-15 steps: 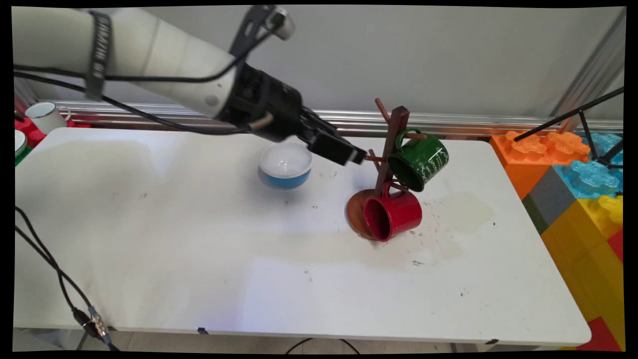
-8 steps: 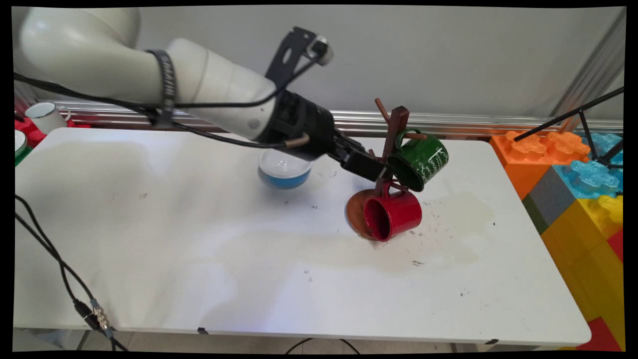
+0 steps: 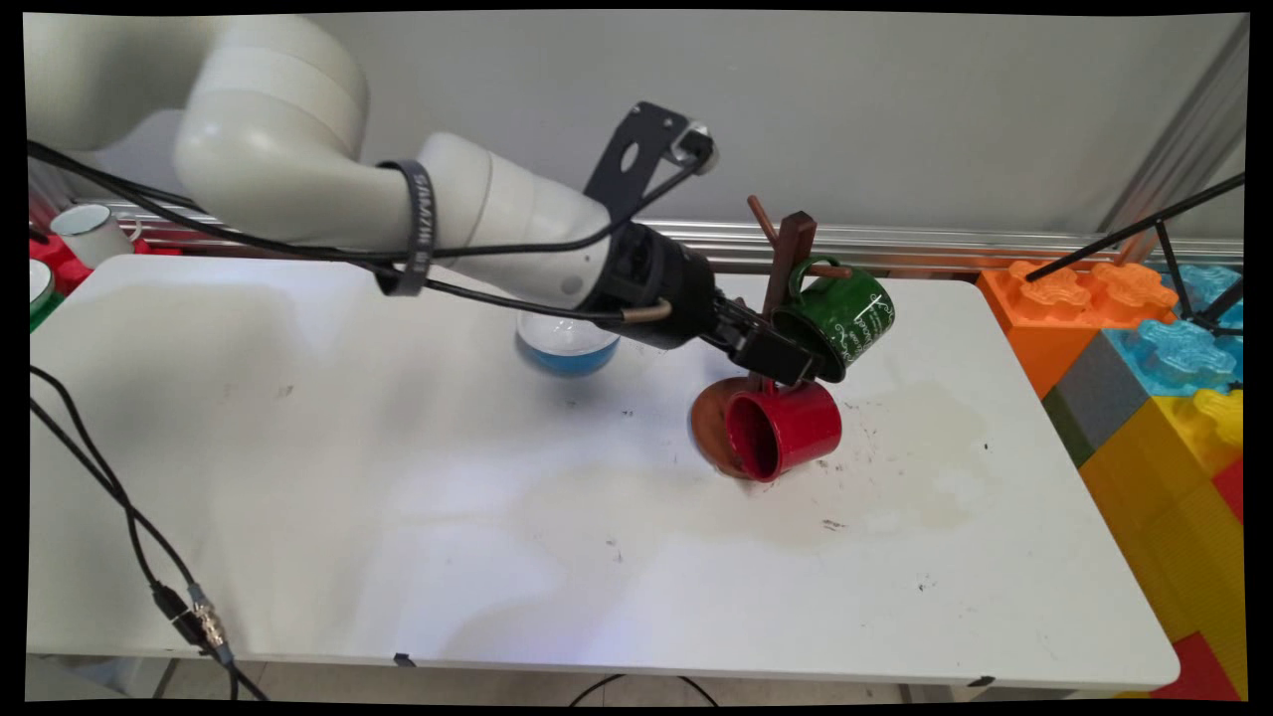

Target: Pick up the green mug from the rack

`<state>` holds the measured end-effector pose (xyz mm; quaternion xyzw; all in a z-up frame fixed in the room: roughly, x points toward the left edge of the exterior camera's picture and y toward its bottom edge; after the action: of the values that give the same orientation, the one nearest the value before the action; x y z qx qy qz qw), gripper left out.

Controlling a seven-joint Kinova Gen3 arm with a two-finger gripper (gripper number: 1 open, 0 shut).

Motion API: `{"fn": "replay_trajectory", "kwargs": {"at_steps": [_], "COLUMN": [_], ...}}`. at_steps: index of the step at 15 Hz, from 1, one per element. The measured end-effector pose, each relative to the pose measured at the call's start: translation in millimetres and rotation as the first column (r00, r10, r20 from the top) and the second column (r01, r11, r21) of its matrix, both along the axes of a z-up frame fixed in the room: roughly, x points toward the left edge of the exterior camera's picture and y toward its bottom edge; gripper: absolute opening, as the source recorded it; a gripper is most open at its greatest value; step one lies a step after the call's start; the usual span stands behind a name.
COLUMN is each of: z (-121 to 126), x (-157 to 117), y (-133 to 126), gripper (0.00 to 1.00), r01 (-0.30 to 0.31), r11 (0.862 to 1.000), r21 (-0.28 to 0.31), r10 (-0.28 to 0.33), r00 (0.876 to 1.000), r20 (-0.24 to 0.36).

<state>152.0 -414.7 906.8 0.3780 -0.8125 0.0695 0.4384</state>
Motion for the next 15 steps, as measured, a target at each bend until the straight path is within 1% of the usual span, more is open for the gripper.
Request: {"fn": "replay_trajectory", "kwargs": {"at_steps": [7, 15], "z": [-20.0, -44.2], "x": [-14.3, -28.4], "y": [-6.5, -12.0], "gripper": [1.0, 1.0], "r01": [0.007, 0.002], "r11": [1.0, 0.999], "r21": [-0.009, -0.039], "r10": [-0.007, -0.004], "r00": [1.0, 0.998], "r20": [-0.014, -0.06]}}
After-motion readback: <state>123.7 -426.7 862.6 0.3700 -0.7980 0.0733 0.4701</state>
